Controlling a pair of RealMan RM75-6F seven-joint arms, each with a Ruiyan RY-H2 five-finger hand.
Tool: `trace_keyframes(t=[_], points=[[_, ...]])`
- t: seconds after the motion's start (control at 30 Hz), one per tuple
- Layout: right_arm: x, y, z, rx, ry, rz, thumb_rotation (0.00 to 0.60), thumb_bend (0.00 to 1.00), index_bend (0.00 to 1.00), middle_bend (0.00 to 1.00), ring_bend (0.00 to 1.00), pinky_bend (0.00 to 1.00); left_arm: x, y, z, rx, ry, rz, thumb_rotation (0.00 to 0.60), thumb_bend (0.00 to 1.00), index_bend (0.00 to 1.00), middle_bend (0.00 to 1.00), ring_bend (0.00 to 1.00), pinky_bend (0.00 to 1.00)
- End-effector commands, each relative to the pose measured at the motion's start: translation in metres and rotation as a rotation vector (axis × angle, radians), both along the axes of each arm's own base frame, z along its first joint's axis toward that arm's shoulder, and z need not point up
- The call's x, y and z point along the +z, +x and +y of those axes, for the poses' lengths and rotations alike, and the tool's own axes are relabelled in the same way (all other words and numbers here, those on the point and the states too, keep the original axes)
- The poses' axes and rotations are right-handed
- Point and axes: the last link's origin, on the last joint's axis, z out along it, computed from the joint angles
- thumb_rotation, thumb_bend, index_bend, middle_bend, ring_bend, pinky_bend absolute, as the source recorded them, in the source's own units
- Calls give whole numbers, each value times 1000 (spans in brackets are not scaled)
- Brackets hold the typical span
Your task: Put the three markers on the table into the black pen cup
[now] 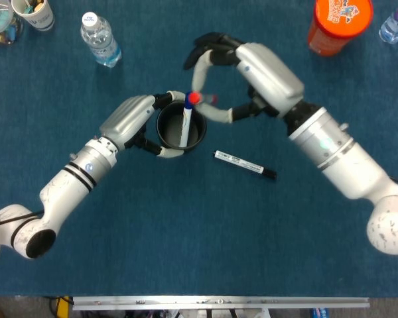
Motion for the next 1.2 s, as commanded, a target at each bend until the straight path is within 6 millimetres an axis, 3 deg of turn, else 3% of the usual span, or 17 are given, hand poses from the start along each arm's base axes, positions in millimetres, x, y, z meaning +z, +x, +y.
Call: trace_keyframes(t=[0.03, 0.57, 0.63, 0.7, 0.83, 1.07, 1.2], points=[[-4, 8, 4, 10, 21, -23, 600, 297, 679, 387, 186, 235, -2, 2, 4, 16, -5, -6, 600, 150, 249, 370, 346, 291], [-47, 6, 4, 27, -21, 30, 600, 303, 677, 385, 187, 204, 0, 8, 8, 45, -13, -29, 600, 150, 250, 370, 346, 291], [-51, 5, 3, 46, -52, 56, 600, 278, 644, 373, 189, 194, 1, 8, 8, 44, -10, -30, 600, 150, 250, 370, 346, 292], [-54, 3, 3, 62, -78, 75, 600, 170, 545, 339, 176, 171, 2, 8, 9, 44, -7, -30, 600, 150, 250, 370, 346, 292], [-54, 2, 3, 65, -94, 77, 600, 3, 403, 288, 142, 153, 3, 8, 9, 48, -5, -34, 600, 150, 249, 370, 346, 291], [-46, -6, 1, 70, -149, 82, 600, 0, 386, 282, 137, 152, 6, 2, 10, 55, 4, -27, 600, 150, 250, 370, 346, 291], [-27, -33, 5, 79, -218, 133, 600, 0, 387, 287, 137, 151, 15, -6, 12, 63, 24, -8, 600, 151, 250, 370, 346, 291]])
